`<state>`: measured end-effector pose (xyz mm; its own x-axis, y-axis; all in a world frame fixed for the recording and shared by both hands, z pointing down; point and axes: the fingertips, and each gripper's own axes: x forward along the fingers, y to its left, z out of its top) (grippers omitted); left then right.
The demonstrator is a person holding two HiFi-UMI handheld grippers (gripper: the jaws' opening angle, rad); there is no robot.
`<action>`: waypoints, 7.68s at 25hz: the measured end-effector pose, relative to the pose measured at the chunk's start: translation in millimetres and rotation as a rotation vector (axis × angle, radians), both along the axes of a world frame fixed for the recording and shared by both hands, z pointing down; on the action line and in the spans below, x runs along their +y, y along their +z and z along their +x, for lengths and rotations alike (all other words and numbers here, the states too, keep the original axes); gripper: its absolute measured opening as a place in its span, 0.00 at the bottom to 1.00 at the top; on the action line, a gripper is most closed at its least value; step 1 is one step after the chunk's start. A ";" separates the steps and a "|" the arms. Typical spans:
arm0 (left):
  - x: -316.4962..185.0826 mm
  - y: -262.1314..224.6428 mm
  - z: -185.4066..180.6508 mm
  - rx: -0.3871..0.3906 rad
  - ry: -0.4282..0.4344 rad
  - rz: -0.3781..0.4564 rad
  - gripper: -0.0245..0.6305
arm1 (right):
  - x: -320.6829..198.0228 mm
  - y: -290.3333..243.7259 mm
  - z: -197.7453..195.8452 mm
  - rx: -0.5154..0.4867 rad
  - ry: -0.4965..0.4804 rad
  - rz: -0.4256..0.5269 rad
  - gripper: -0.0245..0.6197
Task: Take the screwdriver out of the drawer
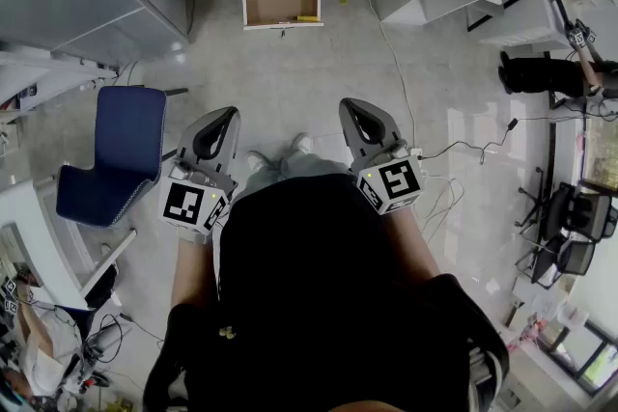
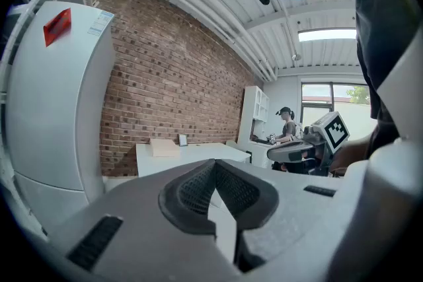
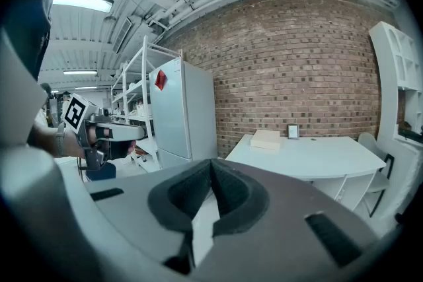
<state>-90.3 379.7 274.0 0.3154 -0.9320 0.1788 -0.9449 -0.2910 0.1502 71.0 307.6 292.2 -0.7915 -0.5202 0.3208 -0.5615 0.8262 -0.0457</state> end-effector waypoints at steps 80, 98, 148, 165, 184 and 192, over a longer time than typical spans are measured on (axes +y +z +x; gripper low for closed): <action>-443.4 296.3 40.1 -0.235 0.678 -0.557 0.05 | -344.7 144.6 19.1 0.128 0.435 -0.316 0.05; -458.1 479.2 60.7 -0.364 0.802 -0.846 0.22 | -328.7 199.8 54.9 0.205 0.480 -0.459 0.05; -454.8 574.2 73.0 -0.783 1.241 -0.848 0.15 | -316.5 228.1 63.4 0.192 0.585 -0.561 0.05; -452.0 500.5 53.2 -0.718 1.066 -0.757 0.14 | -327.2 191.2 45.7 0.208 0.532 -0.424 0.05; -438.4 349.0 4.0 -0.524 0.752 -0.600 0.14 | -332.7 131.0 -10.3 0.171 0.390 -0.249 0.05; -426.1 261.6 -3.5 -0.420 0.608 -0.487 0.14 | -337.2 103.0 -21.4 0.136 0.320 -0.173 0.05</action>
